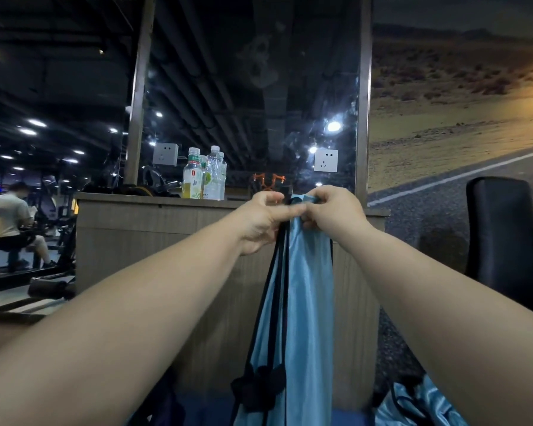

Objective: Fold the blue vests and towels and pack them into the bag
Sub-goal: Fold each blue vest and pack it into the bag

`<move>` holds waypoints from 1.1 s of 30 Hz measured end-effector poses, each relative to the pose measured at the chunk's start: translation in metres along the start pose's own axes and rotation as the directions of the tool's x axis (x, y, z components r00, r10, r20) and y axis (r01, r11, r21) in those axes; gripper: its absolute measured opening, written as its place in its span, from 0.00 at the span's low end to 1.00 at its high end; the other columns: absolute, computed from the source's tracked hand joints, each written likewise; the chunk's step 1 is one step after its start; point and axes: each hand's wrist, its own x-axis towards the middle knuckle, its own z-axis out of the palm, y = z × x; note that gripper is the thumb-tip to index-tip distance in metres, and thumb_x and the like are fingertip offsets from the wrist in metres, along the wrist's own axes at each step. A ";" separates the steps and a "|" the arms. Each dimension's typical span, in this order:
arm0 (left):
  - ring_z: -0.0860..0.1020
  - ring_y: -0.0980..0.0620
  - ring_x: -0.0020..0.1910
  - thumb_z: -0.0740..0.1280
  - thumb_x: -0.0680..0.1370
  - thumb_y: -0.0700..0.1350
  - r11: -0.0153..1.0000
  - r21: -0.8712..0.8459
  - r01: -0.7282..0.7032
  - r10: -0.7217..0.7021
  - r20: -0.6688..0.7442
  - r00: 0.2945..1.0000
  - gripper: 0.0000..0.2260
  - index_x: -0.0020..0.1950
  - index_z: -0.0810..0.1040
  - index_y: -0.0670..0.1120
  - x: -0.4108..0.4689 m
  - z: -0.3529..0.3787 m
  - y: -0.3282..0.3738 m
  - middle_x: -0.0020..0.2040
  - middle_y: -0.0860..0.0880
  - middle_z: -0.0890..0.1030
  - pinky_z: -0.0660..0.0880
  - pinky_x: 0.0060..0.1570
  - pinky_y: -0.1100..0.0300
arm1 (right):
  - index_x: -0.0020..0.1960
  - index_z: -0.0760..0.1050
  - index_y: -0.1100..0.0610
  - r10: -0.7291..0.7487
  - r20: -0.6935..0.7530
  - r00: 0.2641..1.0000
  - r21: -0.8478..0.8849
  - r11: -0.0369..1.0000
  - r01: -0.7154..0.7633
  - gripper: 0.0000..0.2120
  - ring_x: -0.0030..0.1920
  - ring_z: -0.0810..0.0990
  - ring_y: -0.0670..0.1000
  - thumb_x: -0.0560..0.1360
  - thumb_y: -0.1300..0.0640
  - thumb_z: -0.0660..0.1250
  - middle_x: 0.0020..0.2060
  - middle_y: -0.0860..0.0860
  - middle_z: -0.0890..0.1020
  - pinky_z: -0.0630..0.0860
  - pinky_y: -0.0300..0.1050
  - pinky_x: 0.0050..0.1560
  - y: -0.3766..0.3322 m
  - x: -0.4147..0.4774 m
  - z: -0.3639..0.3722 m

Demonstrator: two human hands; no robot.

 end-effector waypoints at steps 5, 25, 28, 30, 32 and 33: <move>0.82 0.49 0.44 0.71 0.73 0.31 0.975 0.214 0.065 -0.085 0.090 0.992 0.23 0.66 0.69 0.42 -0.008 -0.003 -0.031 0.49 0.46 0.82 0.80 0.41 0.58 | 0.43 0.79 0.54 0.028 -0.080 0.996 -0.021 0.999 -0.030 0.04 0.32 0.83 0.43 0.75 0.57 0.67 0.34 0.47 0.83 0.81 0.46 0.48 0.008 0.004 0.000; 0.79 0.48 0.43 0.68 0.73 0.42 0.654 0.756 -0.030 0.096 -0.044 0.994 0.08 0.50 0.74 0.44 -0.013 0.006 -0.069 0.45 0.48 0.79 0.74 0.41 0.56 | 0.42 0.78 0.54 0.061 -0.157 0.986 -0.104 0.992 -0.078 0.06 0.43 0.84 0.53 0.74 0.53 0.66 0.37 0.51 0.84 0.81 0.53 0.49 0.020 0.004 -0.001; 0.71 0.50 0.36 0.67 0.72 0.41 0.587 0.809 0.021 -0.019 -0.012 1.000 0.07 0.42 0.69 0.45 -0.012 -0.006 -0.075 0.38 0.49 0.72 0.67 0.35 0.58 | 0.41 0.76 0.51 0.106 -0.211 0.972 -0.089 0.988 -0.127 0.05 0.45 0.83 0.53 0.75 0.53 0.65 0.38 0.52 0.84 0.80 0.53 0.51 0.026 0.008 -0.009; 0.75 0.50 0.38 0.67 0.72 0.40 0.571 0.819 0.055 -0.112 0.012 0.994 0.04 0.42 0.72 0.46 -0.013 -0.014 -0.081 0.39 0.49 0.76 0.72 0.36 0.58 | 0.42 0.76 0.52 0.131 -0.253 0.959 -0.068 0.986 -0.152 0.06 0.47 0.83 0.54 0.75 0.52 0.64 0.40 0.53 0.84 0.79 0.54 0.52 0.030 0.010 -0.012; 0.81 0.49 0.47 0.68 0.71 0.40 0.571 0.816 0.089 -0.215 0.044 0.976 0.08 0.49 0.79 0.47 -0.016 -0.023 -0.086 0.46 0.49 0.82 0.78 0.47 0.56 | 0.44 0.76 0.52 0.156 -0.307 0.939 -0.031 0.984 -0.174 0.05 0.47 0.83 0.55 0.76 0.51 0.64 0.42 0.53 0.84 0.79 0.53 0.51 0.035 0.013 -0.015; 0.82 0.49 0.49 0.69 0.70 0.40 0.568 0.815 0.111 -0.255 0.046 0.966 0.10 0.50 0.80 0.48 -0.016 -0.028 -0.090 0.48 0.48 0.83 0.79 0.52 0.55 | 0.46 0.76 0.52 0.175 -0.334 0.926 -0.015 0.982 -0.191 0.05 0.47 0.82 0.55 0.76 0.51 0.63 0.43 0.53 0.84 0.79 0.52 0.50 0.037 0.014 -0.018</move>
